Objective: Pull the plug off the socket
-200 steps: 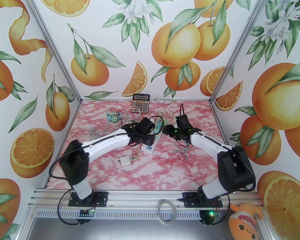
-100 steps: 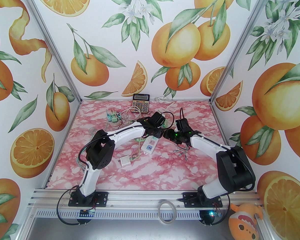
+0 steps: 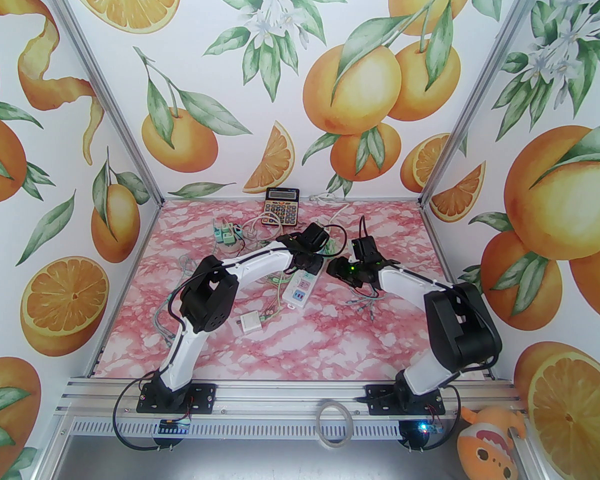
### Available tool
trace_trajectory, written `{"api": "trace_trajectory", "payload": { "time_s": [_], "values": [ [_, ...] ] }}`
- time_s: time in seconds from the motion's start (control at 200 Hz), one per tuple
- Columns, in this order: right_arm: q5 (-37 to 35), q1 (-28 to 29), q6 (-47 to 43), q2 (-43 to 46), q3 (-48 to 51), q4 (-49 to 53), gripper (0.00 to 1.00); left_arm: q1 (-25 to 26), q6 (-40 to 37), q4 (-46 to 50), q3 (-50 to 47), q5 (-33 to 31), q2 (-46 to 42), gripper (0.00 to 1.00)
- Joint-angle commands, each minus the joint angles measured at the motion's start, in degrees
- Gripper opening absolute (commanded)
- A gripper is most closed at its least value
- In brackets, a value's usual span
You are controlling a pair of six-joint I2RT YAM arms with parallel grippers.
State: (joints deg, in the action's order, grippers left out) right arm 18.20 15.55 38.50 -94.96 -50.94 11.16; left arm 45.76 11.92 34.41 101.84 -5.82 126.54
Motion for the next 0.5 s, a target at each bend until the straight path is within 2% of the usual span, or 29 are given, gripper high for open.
{"api": "trace_trajectory", "payload": {
  "time_s": [0.0, 0.495],
  "values": [
    [3.6, -0.5, 1.7, -2.9, -2.5, -4.1, 0.44, -0.1, -0.7, 0.4, 1.8, 0.6, 0.6, 0.26],
    [7.4, -2.0, 5.8, -13.1, -7.9, -9.4, 0.43, 0.3, 0.6, 0.4, 2.1, 4.0, 0.2, 0.24]
  ]
}}
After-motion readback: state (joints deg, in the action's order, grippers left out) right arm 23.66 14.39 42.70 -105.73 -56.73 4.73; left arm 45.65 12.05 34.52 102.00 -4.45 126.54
